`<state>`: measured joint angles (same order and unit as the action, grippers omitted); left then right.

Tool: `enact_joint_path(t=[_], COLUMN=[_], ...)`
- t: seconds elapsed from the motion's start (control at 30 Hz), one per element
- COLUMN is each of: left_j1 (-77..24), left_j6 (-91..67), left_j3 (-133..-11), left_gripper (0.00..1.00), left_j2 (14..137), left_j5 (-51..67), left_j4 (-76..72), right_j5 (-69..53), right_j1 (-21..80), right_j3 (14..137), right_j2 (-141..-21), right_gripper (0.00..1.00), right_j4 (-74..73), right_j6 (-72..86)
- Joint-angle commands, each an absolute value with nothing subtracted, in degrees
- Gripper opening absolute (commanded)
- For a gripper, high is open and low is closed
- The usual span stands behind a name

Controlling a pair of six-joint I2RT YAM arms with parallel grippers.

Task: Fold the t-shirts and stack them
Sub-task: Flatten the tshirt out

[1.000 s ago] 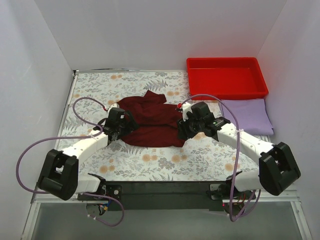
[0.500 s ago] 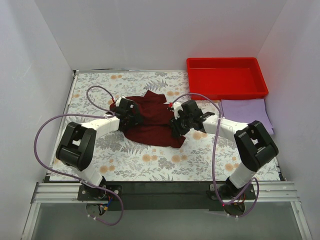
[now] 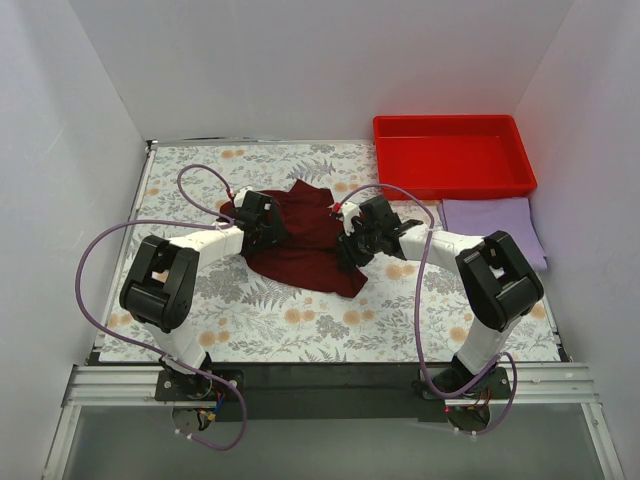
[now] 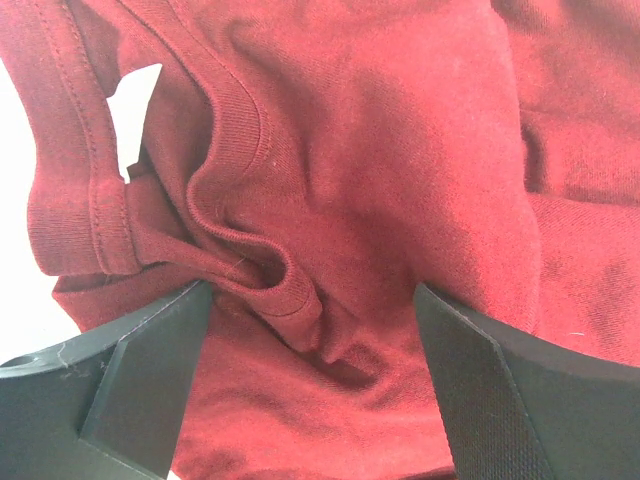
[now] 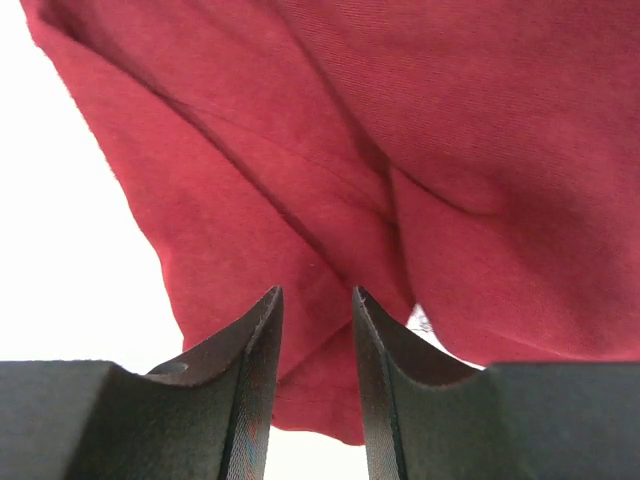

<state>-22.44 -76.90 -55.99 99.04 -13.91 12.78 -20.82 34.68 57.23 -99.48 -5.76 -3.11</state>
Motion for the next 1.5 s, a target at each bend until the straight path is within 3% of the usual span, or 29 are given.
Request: enact_joint_path(t=[0.0, 0.4, 0.93, 1.03, 1.07, 1.37, 1.47], left_j1=[-22.24, -22.32, -22.24, -22.24, -22.24, -22.24, -22.32], left_j6=[-76.55, -76.64, -76.82, -76.9, -76.9, -76.9, -76.9], left_j3=[-55.02, -54.32, -54.4, -54.58, -54.58, -54.84, -55.11], left_gripper=[0.82, 0.82, 0.82, 0.82, 0.82, 0.82, 0.82], left_j2=[99.76, 99.4, 99.49, 99.76, 99.84, 100.02, 100.37], left_j5=[-15.12, -14.77, -14.5, -14.24, -14.15, -13.97, -13.89], left_j4=[15.03, 15.29, 15.47, 15.47, 15.47, 15.73, 15.73], right_j5=[-24.69, -16.79, -19.85, -22.14, -23.19, -25.31, -27.5], right_j1=[34.63, 34.54, 34.54, 34.63, 34.63, 34.72, 35.24], right_j3=[56.87, 55.2, 53.88, 53.61, 53.53, 53.17, 53.17], right_j2=[-100.1, -99.15, -98.79, -99.4, -99.4, -96.86, -95.02], right_gripper=[0.38, 0.4, 0.42, 0.36, 0.29, 0.01, 0.01], right_j4=[-3.34, -2.38, -1.32, -1.14, -1.06, -1.14, -1.23], right_j6=[-3.52, -3.08, -3.25, -3.16, -3.16, -2.9, -2.29])
